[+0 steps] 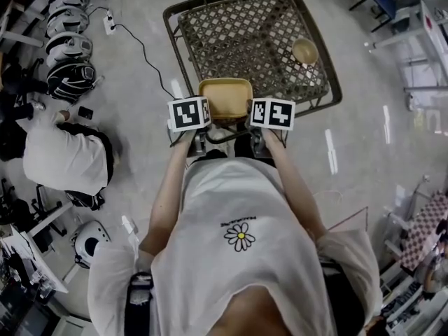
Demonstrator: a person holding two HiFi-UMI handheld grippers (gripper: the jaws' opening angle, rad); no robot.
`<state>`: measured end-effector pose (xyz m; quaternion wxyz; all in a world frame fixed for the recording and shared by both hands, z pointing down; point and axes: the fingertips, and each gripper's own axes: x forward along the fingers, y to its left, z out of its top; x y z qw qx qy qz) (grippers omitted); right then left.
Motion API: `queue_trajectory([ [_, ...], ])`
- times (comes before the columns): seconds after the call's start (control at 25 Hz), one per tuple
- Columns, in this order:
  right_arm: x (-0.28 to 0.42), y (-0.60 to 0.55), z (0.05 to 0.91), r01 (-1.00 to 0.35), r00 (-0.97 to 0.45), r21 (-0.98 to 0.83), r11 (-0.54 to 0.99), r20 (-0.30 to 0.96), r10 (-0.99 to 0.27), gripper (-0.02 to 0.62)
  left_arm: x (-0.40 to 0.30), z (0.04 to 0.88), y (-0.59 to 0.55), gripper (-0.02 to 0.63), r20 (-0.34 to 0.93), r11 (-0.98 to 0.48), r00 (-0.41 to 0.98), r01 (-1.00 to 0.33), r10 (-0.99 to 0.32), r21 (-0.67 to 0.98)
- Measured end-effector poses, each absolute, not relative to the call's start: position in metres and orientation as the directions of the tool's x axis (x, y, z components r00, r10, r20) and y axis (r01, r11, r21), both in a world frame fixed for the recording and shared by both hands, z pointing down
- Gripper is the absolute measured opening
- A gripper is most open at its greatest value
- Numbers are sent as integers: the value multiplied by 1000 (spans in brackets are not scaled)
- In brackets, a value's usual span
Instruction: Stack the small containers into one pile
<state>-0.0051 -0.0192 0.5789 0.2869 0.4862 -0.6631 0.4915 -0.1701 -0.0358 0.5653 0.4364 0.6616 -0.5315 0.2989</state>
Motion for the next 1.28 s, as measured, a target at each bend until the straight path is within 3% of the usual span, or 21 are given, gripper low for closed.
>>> queue_trajectory([
  [0.36,-4,-5,613,-928,-361,-373,9,892,-274,44,-169,602,-24,35,901,-15,242,-967,-360,254],
  [1.28,-7,-7,643,-943,-329,-330,39,912,-244,46,-174,640,-25,36,928,-25,208,-977,-308,211],
])
